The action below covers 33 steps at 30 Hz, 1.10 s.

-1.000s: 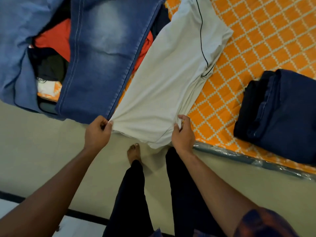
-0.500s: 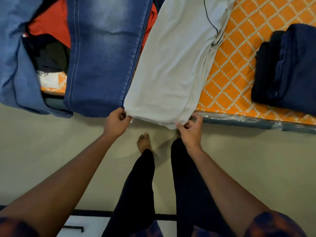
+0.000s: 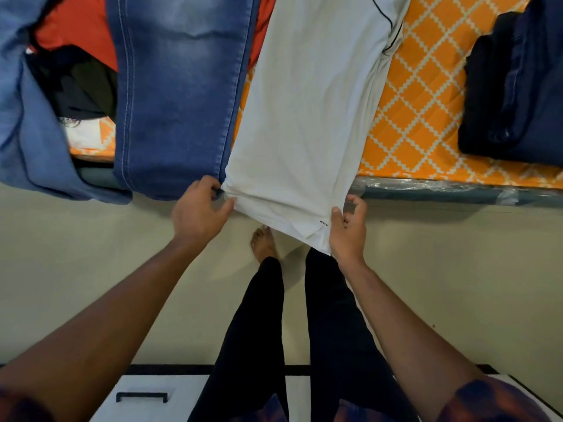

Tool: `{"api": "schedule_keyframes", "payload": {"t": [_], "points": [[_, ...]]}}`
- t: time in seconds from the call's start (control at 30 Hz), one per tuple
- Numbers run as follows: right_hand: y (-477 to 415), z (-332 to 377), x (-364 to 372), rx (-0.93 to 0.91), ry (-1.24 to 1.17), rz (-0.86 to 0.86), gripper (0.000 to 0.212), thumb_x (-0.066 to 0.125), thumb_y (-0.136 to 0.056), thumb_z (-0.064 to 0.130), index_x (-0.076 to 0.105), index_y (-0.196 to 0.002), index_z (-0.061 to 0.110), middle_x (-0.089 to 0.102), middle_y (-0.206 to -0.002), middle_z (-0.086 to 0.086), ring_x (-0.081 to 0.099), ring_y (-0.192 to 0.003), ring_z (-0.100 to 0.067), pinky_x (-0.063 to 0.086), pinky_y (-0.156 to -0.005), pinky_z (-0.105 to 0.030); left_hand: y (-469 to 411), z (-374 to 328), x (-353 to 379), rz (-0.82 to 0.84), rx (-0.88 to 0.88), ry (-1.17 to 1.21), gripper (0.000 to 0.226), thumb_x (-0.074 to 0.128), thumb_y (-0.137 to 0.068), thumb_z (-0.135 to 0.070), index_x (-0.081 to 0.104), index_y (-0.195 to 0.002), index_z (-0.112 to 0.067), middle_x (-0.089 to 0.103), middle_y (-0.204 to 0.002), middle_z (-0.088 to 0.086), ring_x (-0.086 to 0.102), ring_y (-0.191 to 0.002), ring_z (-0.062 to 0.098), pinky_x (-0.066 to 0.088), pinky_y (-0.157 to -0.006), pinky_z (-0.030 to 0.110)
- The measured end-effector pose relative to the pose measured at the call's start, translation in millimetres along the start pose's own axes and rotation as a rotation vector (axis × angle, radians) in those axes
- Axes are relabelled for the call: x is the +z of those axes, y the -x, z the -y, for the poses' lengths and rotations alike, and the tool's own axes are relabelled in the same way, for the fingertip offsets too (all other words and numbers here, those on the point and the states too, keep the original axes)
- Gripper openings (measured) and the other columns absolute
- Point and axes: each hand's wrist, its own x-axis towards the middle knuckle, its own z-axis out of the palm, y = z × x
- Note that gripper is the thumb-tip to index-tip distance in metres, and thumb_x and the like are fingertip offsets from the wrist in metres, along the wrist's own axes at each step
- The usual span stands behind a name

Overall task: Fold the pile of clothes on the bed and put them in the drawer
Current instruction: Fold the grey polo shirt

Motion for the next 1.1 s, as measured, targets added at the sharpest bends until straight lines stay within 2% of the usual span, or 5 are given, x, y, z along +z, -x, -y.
{"api": "schedule_keyframes", "payload": {"t": [0.57,0.77,0.9,1.0,1.1], "points": [[-18,-3,6,0.019,0.040,-0.085,0.027,0.056,-0.102,0.022,0.049,-0.128,0.023,0.061,-0.071,0.002,0.061,-0.070,-0.018,0.049,-0.070,-0.034,0,31,-18,-0.213,0.474,-0.135,0.010,0.069,-0.094,-0.018,0.075,-0.090,-0.010,0.061,-0.070,0.004,0.053,-0.055,0.021,0.038,-0.047,0.029],[-15,-5,8,0.025,0.116,-0.091,0.029,0.056,-0.101,0.018,0.050,-0.129,0.018,0.058,-0.071,0.003,0.057,-0.066,-0.012,0.044,-0.067,-0.030,24,54,6,0.092,0.317,-0.333,0.031,0.056,-0.092,-0.036,0.064,-0.070,-0.017,0.059,-0.065,0.001,0.056,-0.057,0.030,0.035,-0.052,0.027],[-16,-3,5,0.139,0.058,-0.131,0.042,0.063,-0.087,0.006,0.055,-0.124,0.024,0.061,-0.084,0.008,0.061,-0.078,-0.011,0.054,-0.077,-0.036,11,39,3,0.158,0.136,-0.313,0.030,0.064,-0.088,-0.050,0.070,-0.091,-0.021,0.070,-0.089,-0.001,0.064,-0.078,0.024,0.052,-0.066,0.033],[-21,5,7,0.138,-0.109,-0.157,0.037,0.068,-0.083,0.007,0.057,-0.112,0.026,0.068,-0.099,0.009,0.066,-0.093,-0.012,0.057,-0.087,-0.036,3,13,-4,0.019,0.178,-0.042,0.030,0.066,-0.090,-0.038,0.063,-0.112,-0.017,0.064,-0.100,-0.002,0.058,-0.085,0.016,0.047,-0.068,0.031],[-19,17,14,0.175,-0.297,-0.143,0.032,0.073,-0.085,0.015,0.053,-0.108,0.025,0.073,-0.105,-0.003,0.069,-0.091,-0.011,0.056,-0.083,-0.032,-11,-11,-3,0.110,0.084,0.183,0.048,0.067,-0.091,-0.040,0.054,-0.131,-0.019,0.054,-0.112,-0.001,0.056,-0.091,0.013,0.049,-0.079,0.029]]}}
